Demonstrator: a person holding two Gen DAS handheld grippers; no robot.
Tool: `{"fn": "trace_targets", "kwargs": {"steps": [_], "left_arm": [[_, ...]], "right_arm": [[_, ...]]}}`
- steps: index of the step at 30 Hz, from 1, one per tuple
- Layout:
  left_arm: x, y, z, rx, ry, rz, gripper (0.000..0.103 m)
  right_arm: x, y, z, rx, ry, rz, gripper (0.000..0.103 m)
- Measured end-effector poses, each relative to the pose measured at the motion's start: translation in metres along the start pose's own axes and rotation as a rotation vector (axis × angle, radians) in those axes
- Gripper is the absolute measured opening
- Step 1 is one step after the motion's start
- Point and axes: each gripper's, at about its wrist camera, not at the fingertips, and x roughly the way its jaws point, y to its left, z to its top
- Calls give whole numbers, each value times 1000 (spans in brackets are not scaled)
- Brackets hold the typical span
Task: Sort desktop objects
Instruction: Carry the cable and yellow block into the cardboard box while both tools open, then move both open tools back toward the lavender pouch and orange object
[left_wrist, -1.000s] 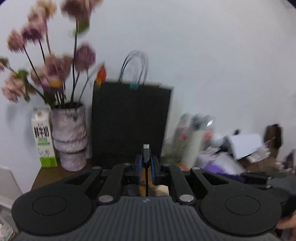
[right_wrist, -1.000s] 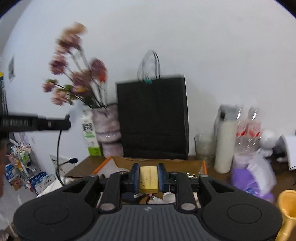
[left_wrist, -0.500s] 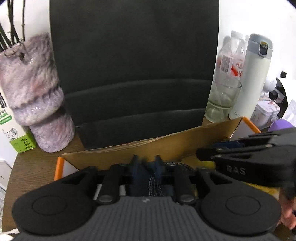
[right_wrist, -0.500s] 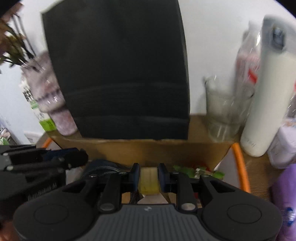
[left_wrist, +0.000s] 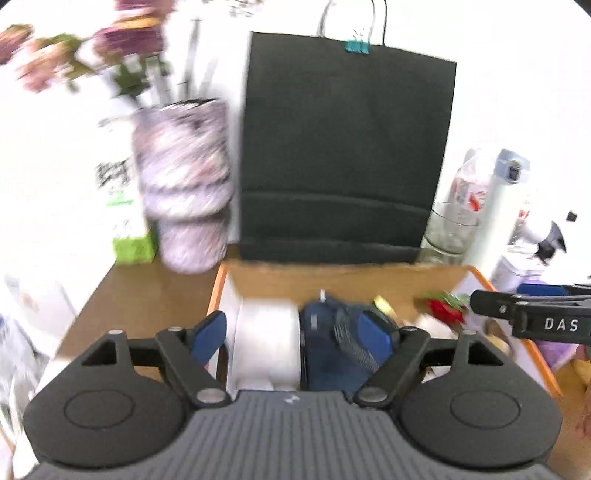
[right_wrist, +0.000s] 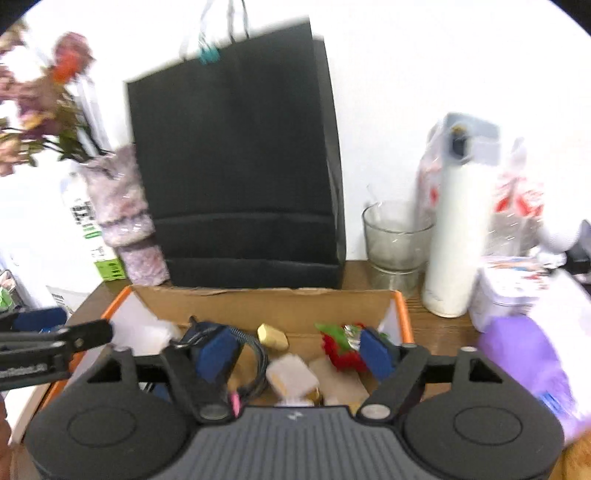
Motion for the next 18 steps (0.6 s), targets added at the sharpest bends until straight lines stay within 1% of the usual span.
{"fn": "trace_targets", "kwargs": {"steps": [2, 4, 6, 8, 9, 11, 13, 15, 18], "left_arm": [[-30, 2, -25, -38, 7, -16, 85], [-55, 1, -49, -59, 16, -30, 85], [-78, -5, -74, -48, 17, -32, 88], [-99, -9, -100, -32, 8, -43, 93], [-109, -11, -112, -28, 1, -41, 93], [-123, -12, -138, -33, -13, -18, 93], [-138, -14, -162, -24, -12, -4, 93], [-152, -17, -184, -5, 1, -18, 93], [-165, -20, -214, 26, 38, -54, 93]], "right_arm": [[-28, 3, -19, -10, -11, 0, 81], [-55, 8, -42, -28, -14, 25, 85], [-82, 11, -67, -27, -23, 50, 89], [-105, 15, -93, -23, -8, 68, 89], [-114, 17, -106, -23, 1, 64, 89], [-132, 23, -131, -24, 7, 26, 89], [-149, 28, -155, -43, -10, -22, 89], [-167, 32, -180, -51, -13, -68, 89], [-194, 33, -215, -42, -23, -68, 89]]}}
